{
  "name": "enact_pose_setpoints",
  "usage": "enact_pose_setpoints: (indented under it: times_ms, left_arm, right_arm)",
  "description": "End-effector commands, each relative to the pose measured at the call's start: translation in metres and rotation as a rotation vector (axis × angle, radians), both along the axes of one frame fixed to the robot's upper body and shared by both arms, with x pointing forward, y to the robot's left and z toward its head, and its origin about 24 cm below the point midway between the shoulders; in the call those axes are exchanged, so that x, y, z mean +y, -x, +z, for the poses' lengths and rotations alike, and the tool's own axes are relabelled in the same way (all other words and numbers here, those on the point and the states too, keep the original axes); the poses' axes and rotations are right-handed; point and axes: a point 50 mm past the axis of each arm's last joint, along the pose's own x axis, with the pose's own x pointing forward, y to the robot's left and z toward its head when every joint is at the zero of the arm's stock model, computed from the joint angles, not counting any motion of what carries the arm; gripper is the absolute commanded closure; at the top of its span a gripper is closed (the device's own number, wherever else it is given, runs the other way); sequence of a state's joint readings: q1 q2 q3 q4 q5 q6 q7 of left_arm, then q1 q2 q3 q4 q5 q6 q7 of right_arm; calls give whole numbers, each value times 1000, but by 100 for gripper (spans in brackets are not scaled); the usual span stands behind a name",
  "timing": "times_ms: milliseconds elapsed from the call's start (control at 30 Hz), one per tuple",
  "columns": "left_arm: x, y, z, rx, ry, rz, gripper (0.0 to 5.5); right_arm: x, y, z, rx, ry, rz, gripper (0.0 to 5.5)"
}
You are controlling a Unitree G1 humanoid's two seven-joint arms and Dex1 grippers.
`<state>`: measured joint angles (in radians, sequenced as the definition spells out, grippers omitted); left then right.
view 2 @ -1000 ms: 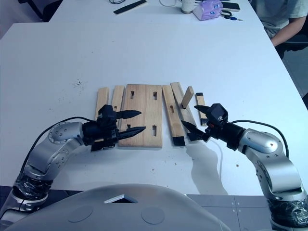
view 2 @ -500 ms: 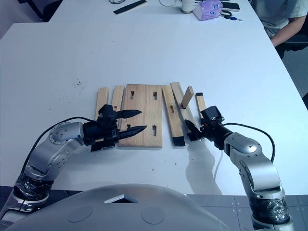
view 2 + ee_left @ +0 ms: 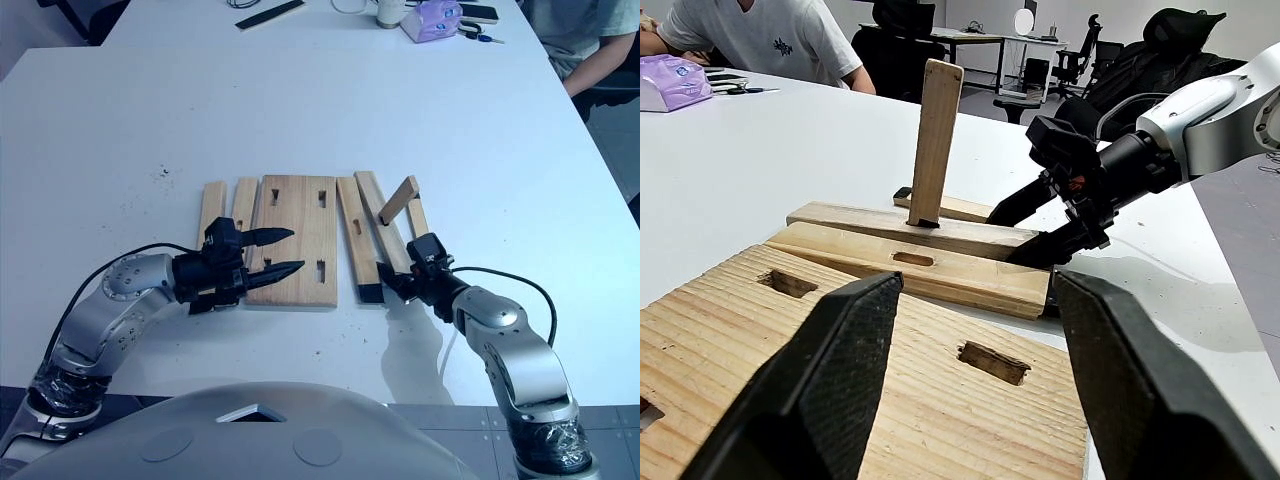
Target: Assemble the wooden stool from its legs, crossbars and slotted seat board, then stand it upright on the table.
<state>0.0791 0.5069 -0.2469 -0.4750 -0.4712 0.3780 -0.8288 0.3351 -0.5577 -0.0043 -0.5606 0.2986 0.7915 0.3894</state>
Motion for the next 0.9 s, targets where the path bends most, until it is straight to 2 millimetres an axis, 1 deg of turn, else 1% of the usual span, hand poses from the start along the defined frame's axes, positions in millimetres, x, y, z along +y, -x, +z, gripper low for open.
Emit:
enact_pose_setpoints:
  times_ms: [33, 233, 367, 467, 533, 567, 633, 667, 700, 767, 800, 833, 900]
  left_arm:
    - [-1, 1, 0, -11, -21, -2, 269]
    - [-2, 1, 1, -11, -21, -2, 269]
    - [-2, 0, 1, -12, -21, 0, 269]
    - [-1, -5, 2, -21, -7, 39, 269]
    - [3, -16, 6, -37, 10, 129, 269]
    - [6, -24, 9, -37, 17, 197, 269]
    - [11, -40, 21, -37, 56, 331, 269]
    - [11, -43, 30, -26, 85, 352, 269]
    - [9, -45, 41, -10, 142, 335, 269]
    - [4, -42, 62, 35, 288, 251, 269]
    - [2, -39, 72, 64, 367, 192, 269]
    - [1, -36, 78, 86, 415, 139, 287]
    - [0, -28, 86, 123, 468, 34, 315]
  right_arm:
    - [-2, 1, -9, 35, -2, -46, 195]
    - [-3, -1, -15, 40, -8, -93, 289]
    - [-1, -6, -11, 6, -44, -130, 339]
    - [1, -15, 0, -58, -108, -164, 343]
    - [0, -25, 16, -152, -135, -197, 343]
    - [-1, -32, 28, -215, -160, -214, 343]
    - [1, -47, 59, -362, -224, -190, 343]
    - [4, -52, 74, -423, -270, -142, 343]
    - [10, -53, 88, -470, -338, -64, 343]
    - [21, -48, 106, -504, -451, 113, 343]
    - [27, -41, 114, -498, -507, 222, 343]
    - [31, -35, 119, -484, -546, 312, 343]
    - [37, -22, 127, -446, -624, 474, 343]
